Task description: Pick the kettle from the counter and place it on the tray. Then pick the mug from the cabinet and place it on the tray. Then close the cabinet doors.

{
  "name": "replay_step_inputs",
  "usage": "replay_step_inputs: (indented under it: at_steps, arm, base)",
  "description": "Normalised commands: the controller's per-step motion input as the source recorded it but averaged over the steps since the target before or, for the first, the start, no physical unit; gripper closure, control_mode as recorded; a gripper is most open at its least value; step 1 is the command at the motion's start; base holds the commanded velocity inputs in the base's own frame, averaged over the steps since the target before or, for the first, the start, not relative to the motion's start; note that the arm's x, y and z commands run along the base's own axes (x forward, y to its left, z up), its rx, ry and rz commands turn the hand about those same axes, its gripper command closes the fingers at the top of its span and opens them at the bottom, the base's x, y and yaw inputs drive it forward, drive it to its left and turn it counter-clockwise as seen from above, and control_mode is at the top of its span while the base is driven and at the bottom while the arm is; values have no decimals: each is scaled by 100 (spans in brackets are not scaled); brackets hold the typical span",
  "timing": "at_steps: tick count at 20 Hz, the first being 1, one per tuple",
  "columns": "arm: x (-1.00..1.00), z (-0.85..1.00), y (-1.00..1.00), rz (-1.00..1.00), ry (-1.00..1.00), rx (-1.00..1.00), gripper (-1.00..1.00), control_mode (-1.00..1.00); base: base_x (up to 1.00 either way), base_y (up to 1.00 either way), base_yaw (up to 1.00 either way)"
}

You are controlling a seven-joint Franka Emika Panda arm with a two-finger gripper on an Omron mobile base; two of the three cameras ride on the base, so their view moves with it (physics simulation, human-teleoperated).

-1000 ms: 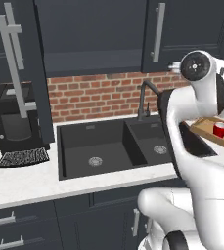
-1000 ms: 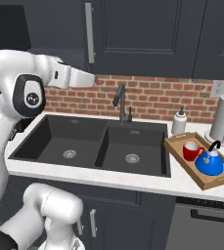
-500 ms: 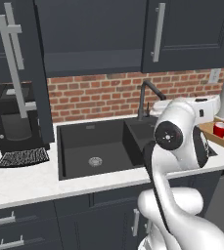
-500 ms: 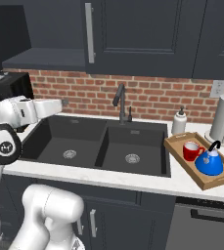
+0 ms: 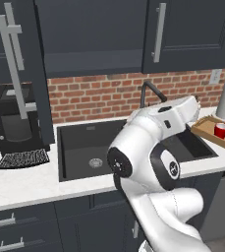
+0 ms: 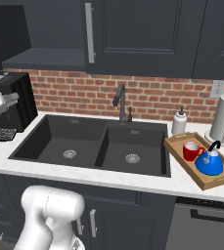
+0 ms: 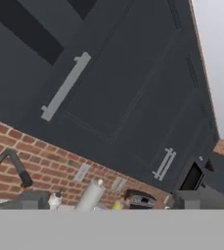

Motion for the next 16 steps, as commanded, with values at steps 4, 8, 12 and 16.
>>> replay_step_inputs:
  at_steps: [4,8,12,16]
  arm:
    - [-25,-77,16,0,-1,-23,-100,-100]
    - [-25,-76,1,0,-13,-11,-100,-100]
    - [-34,-58,-2,0,-33,-7,-100,-100]
    - [-24,-42,15,0,-22,-11,-100,-100]
  base:
    - [0,0,0]
    - [0,0,0]
    - [0,0,0]
    - [0,0,0]
